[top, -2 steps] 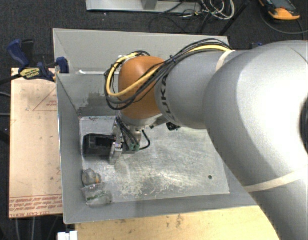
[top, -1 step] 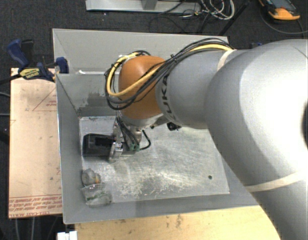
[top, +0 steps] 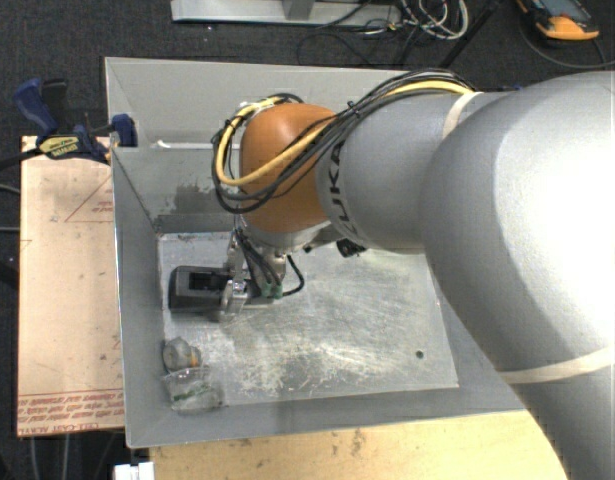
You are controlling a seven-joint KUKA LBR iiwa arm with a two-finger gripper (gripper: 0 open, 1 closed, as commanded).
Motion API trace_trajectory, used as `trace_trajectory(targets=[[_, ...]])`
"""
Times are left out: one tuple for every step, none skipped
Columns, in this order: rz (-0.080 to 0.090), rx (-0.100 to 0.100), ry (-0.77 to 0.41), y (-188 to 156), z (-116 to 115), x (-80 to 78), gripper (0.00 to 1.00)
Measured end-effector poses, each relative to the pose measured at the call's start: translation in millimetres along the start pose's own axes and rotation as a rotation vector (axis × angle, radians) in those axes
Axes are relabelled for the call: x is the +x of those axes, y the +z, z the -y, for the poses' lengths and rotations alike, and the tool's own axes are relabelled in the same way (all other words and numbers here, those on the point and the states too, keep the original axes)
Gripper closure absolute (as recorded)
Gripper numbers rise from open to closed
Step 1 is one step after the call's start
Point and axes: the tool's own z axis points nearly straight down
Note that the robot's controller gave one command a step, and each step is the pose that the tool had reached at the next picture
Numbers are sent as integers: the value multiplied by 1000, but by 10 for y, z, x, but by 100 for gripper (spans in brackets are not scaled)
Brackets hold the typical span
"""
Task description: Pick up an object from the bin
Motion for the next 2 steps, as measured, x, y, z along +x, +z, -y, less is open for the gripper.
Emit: trace_trajectory(targets=[[-2,0,0,-173,2,6,100],[-2,1,0,-394,6,8,100]])
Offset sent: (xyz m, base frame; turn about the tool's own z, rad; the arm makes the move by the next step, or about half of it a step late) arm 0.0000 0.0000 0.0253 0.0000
